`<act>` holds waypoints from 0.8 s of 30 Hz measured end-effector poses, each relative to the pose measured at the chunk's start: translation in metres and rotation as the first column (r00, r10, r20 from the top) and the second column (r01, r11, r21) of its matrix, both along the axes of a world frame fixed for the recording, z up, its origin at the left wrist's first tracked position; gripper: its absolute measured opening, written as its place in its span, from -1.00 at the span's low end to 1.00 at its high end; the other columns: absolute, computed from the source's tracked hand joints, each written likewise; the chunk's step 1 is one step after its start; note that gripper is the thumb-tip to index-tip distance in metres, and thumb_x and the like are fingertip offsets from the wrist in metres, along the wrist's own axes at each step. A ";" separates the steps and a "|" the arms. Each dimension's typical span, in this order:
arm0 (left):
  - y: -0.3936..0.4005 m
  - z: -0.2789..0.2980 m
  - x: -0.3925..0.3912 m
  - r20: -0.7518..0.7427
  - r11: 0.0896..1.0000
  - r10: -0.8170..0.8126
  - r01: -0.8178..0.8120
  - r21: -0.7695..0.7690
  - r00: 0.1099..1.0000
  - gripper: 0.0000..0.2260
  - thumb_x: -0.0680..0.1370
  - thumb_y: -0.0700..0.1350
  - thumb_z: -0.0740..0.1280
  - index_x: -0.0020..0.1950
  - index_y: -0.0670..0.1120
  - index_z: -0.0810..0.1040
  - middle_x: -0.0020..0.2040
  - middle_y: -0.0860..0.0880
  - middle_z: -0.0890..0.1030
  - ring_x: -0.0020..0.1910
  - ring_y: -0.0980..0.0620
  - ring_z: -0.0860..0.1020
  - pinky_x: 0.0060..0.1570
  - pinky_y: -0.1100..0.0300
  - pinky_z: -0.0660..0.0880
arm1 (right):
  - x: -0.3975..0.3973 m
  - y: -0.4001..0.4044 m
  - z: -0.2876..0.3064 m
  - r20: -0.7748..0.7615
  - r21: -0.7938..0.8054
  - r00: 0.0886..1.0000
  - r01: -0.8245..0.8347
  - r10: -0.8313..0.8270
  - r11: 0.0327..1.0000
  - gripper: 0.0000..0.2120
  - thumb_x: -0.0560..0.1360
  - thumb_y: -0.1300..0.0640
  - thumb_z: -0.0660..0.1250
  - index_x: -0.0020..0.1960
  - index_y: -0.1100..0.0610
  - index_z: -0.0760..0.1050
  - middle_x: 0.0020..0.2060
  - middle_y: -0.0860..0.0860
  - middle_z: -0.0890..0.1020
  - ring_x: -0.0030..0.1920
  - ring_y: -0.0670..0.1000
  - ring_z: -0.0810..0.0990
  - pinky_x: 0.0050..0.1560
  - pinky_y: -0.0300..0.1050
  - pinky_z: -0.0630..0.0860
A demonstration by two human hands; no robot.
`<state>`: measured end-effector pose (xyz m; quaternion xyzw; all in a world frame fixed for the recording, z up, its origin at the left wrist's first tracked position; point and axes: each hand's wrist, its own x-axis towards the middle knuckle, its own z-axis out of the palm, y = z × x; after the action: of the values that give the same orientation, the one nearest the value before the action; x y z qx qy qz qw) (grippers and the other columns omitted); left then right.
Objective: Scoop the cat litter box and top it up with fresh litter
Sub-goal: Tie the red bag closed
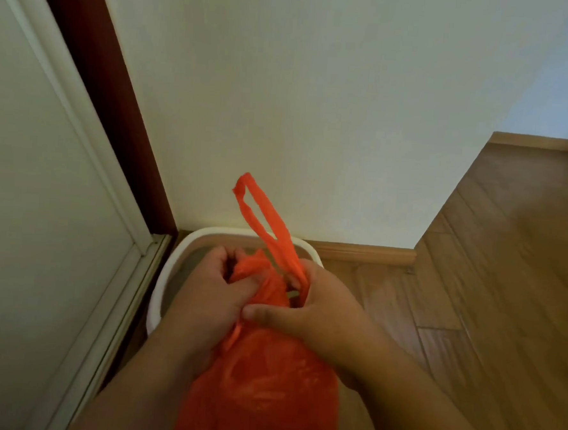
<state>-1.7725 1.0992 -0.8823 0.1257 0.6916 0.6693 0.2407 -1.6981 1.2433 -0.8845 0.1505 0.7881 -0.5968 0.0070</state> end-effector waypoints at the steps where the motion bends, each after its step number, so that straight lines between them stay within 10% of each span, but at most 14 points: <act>1: -0.001 -0.002 0.000 -0.022 1.000 -0.011 0.011 -0.018 1.000 -0.11 0.03 0.33 0.52 0.23 -0.12 0.55 0.09 -0.29 0.66 0.07 -0.37 0.62 0.18 -0.38 0.51 | -0.003 0.002 -0.003 -0.035 -0.012 0.999 0.011 -0.011 1.000 -0.60 0.30 -0.07 0.63 0.08 -0.17 0.60 -0.09 -0.10 0.74 -0.06 -0.04 0.73 0.04 0.08 0.67; 6: 0.000 -0.005 -0.003 0.087 0.983 -0.168 0.174 -0.066 0.982 -0.40 0.40 0.25 0.34 0.32 -0.08 0.54 0.24 -0.18 0.64 0.26 -0.23 0.59 0.34 -0.25 0.45 | -0.015 0.017 -0.012 -0.110 -0.203 0.975 0.166 -0.191 0.965 -0.76 0.52 0.18 0.39 -0.24 0.05 0.38 -0.38 0.08 0.42 -0.37 0.09 0.36 -0.35 0.03 0.37; 11: -0.008 -0.015 -0.007 0.217 0.935 -0.343 0.354 -0.014 0.914 -0.50 0.48 -0.07 0.54 0.40 0.01 0.51 0.22 -0.13 0.68 0.19 -0.18 0.65 0.26 -0.21 0.52 | -0.026 0.018 -0.009 -0.089 -0.196 0.962 0.239 -0.260 0.951 -0.73 0.60 0.05 0.31 0.08 0.28 0.48 -0.17 0.39 0.56 -0.24 0.16 0.52 -0.19 0.38 0.56; 14: -0.005 -0.019 -0.012 0.153 0.960 -0.201 0.226 -0.167 0.968 -0.78 0.60 -0.10 0.40 0.24 0.03 0.64 0.07 -0.12 0.73 0.06 -0.15 0.70 0.21 -0.27 0.56 | -0.028 0.017 -0.014 -0.080 -0.096 0.966 0.239 -0.246 0.966 -0.74 0.64 0.05 0.27 0.07 0.27 0.50 -0.27 0.22 0.54 -0.30 0.11 0.49 -0.25 0.16 0.52; 18: 0.001 -0.013 -0.013 0.292 1.000 -0.009 0.006 0.010 0.956 -0.81 0.65 -0.14 0.27 0.13 -0.03 0.68 -0.08 -0.22 0.73 -0.10 -0.17 0.71 0.21 -0.34 0.53 | -0.030 0.017 -0.016 -0.048 -0.048 0.976 0.210 -0.213 0.976 -0.80 0.65 0.12 0.26 -0.14 0.12 0.43 -0.29 0.08 0.60 -0.41 0.00 0.54 -0.37 -0.11 0.50; 22: -0.001 -0.013 -0.020 0.333 0.982 0.072 -0.126 0.143 0.940 -0.83 0.66 -0.01 0.30 -0.06 -0.02 0.63 -0.38 -0.05 0.53 -0.50 0.02 0.52 -0.19 -0.07 0.61 | -0.032 0.020 -0.011 0.109 -0.238 0.969 0.240 -0.220 0.941 -0.83 0.64 -0.01 0.27 -0.08 0.04 0.39 -0.42 -0.07 0.39 -0.51 -0.11 0.28 -0.52 -0.22 0.26; 24: -0.003 -0.017 -0.025 0.266 0.988 0.086 -0.117 0.103 0.960 -0.76 0.62 0.08 0.33 -0.19 0.01 0.55 -0.38 0.00 0.33 -0.51 0.09 0.31 -0.45 0.18 0.34 | -0.033 0.022 -0.009 0.153 -0.406 0.966 0.255 -0.210 0.878 -0.85 0.61 0.01 0.19 -0.08 0.07 0.35 -0.44 -0.07 0.35 -0.51 -0.10 0.22 -0.57 -0.24 0.17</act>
<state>-1.7972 1.0959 -0.8990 0.0147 0.6187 0.7312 0.2871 -1.7311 1.2654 -0.8936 0.2699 0.6150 -0.7408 0.0087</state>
